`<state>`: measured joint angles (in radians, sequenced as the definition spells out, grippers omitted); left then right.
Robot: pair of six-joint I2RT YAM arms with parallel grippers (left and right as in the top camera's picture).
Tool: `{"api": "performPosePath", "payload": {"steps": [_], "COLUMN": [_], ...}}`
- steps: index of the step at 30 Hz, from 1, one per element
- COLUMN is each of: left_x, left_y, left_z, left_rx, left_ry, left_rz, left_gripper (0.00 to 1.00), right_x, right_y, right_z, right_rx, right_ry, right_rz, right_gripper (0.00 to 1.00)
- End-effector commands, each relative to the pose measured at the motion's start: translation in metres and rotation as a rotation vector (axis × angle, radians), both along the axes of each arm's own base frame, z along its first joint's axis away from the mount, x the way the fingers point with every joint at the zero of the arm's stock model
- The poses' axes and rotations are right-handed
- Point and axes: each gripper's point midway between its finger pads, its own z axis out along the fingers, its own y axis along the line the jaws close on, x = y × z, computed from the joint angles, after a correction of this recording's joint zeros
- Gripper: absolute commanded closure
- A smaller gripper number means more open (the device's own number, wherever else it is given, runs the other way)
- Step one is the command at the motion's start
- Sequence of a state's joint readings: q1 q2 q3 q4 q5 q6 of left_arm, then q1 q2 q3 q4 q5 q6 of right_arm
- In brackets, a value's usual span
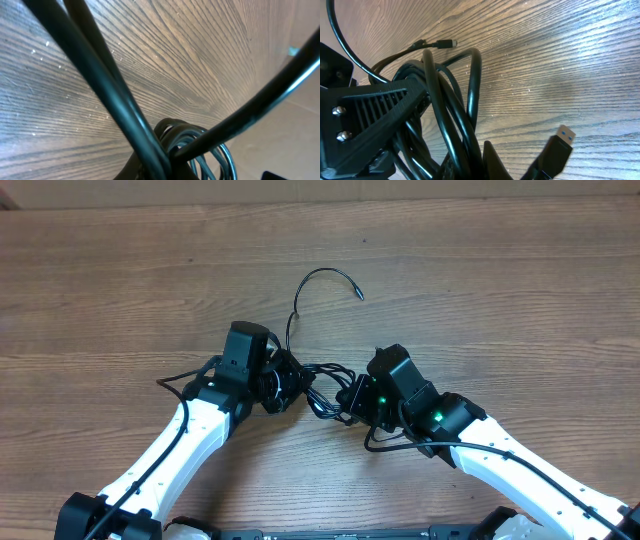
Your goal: Untangle cables
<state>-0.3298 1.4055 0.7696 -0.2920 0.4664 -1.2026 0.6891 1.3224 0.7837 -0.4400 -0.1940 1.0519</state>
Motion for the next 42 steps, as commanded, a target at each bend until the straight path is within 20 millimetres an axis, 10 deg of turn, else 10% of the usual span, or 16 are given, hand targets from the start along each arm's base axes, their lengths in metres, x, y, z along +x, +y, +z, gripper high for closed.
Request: {"api": "performPosePath", "payload": {"steps": [1,21,24,42], "left_x": [0.041,0.037,0.039,0.028], "left_y": [0.053,0.051,0.07,0.051], "left_z": [0.006,0.014,0.0,-0.006], "left_rx": [0.031,-0.091,0.067,0.104], "left_ry": [-0.019,0.032,-0.007,0.018], "left_rz": [0.299,0.26,0.298,0.284], "left_gripper": [0.96,0.95,0.96,0.95], "right_x": [-0.023,-0.01,-0.006,0.001], "right_y": [-0.02,-0.04,-0.029,0.032], "right_z": [-0.03,-0.035,-0.028,0.018], "right_rx": [-0.114,-0.221,-0.163,0.179], "right_ry": [0.071,0.014,-0.004,-0.044], "right_rz": [0.03,-0.045,-0.029,0.058], "right_gripper": [0.96,0.92,0.55,0.49]}}
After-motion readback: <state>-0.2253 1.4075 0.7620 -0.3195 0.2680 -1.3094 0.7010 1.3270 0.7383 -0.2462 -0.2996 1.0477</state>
